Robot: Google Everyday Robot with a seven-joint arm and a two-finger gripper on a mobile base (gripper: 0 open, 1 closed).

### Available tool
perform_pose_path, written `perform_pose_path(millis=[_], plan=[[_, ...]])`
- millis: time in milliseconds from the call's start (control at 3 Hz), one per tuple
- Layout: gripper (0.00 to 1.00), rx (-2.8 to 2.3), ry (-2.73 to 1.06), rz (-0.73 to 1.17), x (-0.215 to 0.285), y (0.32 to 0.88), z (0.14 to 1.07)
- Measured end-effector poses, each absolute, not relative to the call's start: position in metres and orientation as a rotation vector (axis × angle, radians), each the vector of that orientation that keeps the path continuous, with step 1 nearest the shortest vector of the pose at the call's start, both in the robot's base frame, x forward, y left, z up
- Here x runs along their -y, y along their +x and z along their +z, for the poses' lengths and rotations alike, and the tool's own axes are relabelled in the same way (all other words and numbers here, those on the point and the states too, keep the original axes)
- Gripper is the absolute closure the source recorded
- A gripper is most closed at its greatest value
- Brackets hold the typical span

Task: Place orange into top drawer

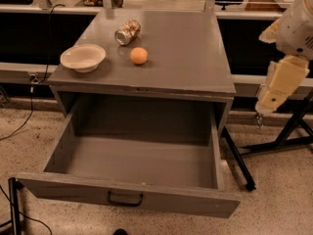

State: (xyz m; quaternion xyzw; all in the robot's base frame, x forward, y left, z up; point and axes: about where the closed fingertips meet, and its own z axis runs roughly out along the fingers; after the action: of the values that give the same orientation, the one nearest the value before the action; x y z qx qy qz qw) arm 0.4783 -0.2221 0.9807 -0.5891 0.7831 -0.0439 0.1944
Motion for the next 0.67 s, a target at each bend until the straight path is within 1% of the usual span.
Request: perform_pose_path(millis=[333,667], plan=[[0.00,-2.052,-1.567,-0.172,0.210,0.563,1.001],[0.00,-1.839,-1.458,-0.106,0.176,0.651,1.024]])
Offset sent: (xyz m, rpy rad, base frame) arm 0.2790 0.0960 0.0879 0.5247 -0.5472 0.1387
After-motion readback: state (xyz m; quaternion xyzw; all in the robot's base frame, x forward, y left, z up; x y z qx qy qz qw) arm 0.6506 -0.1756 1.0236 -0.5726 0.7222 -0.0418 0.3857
